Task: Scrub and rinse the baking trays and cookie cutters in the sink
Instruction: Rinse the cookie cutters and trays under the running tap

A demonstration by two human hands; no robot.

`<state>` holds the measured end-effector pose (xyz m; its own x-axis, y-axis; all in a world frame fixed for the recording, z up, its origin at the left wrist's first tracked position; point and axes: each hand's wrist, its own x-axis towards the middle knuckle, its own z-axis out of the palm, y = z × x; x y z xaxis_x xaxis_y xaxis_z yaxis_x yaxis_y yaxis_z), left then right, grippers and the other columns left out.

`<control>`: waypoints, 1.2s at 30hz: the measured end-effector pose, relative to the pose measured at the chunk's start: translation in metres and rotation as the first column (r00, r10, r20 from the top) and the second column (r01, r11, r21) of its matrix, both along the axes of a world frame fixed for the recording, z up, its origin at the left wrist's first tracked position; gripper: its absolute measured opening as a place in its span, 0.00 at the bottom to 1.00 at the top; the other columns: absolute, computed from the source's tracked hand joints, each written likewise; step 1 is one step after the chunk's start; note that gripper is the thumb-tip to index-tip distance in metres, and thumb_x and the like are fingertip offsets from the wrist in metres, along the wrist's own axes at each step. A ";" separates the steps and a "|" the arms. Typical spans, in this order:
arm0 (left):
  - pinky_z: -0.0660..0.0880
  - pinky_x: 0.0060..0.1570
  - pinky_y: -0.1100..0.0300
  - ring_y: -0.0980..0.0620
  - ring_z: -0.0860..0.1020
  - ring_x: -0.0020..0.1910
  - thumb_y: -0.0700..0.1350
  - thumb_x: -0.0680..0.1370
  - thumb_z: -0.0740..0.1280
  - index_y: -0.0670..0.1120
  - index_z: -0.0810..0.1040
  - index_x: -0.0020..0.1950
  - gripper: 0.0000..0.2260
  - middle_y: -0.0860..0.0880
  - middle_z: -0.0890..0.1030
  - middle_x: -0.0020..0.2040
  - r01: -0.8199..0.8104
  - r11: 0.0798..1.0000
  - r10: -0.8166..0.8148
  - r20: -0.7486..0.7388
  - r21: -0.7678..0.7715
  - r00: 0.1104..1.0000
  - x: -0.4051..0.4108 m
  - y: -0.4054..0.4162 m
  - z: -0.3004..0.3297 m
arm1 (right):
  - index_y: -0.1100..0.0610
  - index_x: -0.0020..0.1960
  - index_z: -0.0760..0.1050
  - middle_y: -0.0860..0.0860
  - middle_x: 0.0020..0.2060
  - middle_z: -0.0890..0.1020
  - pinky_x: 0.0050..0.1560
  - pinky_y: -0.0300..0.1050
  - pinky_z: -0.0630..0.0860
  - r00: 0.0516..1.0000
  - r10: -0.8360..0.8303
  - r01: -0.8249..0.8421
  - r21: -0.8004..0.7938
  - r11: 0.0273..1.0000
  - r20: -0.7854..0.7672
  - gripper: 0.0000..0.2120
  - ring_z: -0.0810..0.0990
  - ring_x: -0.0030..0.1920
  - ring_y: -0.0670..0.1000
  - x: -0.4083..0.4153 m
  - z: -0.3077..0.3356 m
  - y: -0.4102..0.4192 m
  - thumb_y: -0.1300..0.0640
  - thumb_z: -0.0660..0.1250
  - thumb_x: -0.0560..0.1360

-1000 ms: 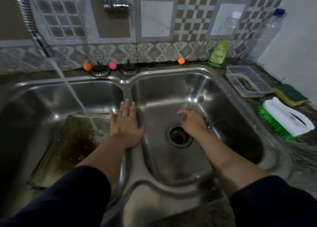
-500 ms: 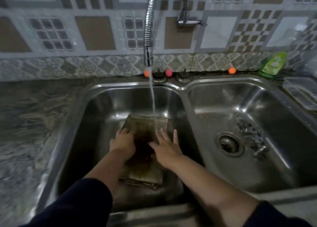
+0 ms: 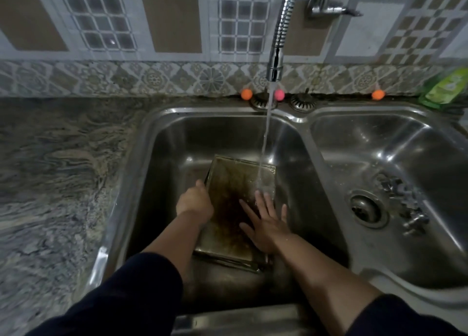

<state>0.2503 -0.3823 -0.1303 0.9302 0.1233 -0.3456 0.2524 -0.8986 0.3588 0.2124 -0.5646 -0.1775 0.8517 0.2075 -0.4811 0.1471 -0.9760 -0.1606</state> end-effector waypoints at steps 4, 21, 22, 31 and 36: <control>0.73 0.45 0.52 0.47 0.75 0.48 0.42 0.80 0.60 0.46 0.61 0.63 0.13 0.46 0.75 0.52 -0.164 0.938 0.146 -0.083 -0.305 0.986 -0.004 -0.003 0.004 | 0.40 0.75 0.30 0.52 0.72 0.26 0.68 0.66 0.27 1.000 -0.001 0.002 -0.032 0.999 0.015 0.29 0.24 0.71 0.54 -0.001 0.004 0.002 0.37 0.41 0.80; 0.70 0.52 0.55 0.49 0.76 0.52 0.48 0.84 0.51 0.46 0.68 0.66 0.14 0.46 0.76 0.56 -0.226 0.655 0.473 0.159 -0.721 0.866 -0.012 -0.045 0.052 | 0.41 0.75 0.32 0.51 0.77 0.36 0.75 0.59 0.40 0.936 -0.242 0.154 0.318 0.935 0.257 0.27 0.34 0.76 0.54 0.046 0.045 0.023 0.39 0.36 0.79; 0.69 0.52 0.55 0.46 0.75 0.54 0.48 0.84 0.51 0.45 0.68 0.66 0.14 0.45 0.76 0.57 -0.277 0.642 0.537 0.162 -0.715 0.828 -0.009 -0.044 0.053 | 0.40 0.74 0.31 0.50 0.77 0.35 0.75 0.59 0.38 0.947 -0.130 0.037 0.302 0.953 0.295 0.27 0.34 0.76 0.54 0.035 0.044 0.027 0.38 0.33 0.78; 0.73 0.51 0.51 0.43 0.78 0.53 0.48 0.84 0.52 0.49 0.64 0.67 0.13 0.47 0.79 0.55 -0.027 0.876 0.265 0.434 -0.481 0.861 -0.028 -0.066 0.085 | 0.53 0.77 0.59 0.56 0.75 0.63 0.73 0.54 0.59 0.787 -0.539 0.558 0.720 0.412 -0.300 0.39 0.62 0.74 0.56 0.075 0.103 -0.001 0.29 0.43 0.75; 0.68 0.42 0.53 0.40 0.78 0.53 0.49 0.84 0.52 0.51 0.64 0.68 0.13 0.47 0.78 0.59 0.132 0.986 -0.040 0.617 -0.103 0.786 -0.021 -0.074 0.125 | 0.53 0.66 0.75 0.56 0.61 0.79 0.60 0.57 0.72 0.652 -0.215 0.650 0.683 -0.334 -0.727 0.42 0.77 0.61 0.59 0.087 0.190 -0.017 0.24 0.44 0.71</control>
<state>0.2296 -0.4562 -0.0057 0.9563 0.0278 0.2912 -0.1366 -0.8379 0.5285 0.2996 -0.5812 0.0126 0.8781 0.1887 -0.4397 -0.4758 0.4417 -0.7606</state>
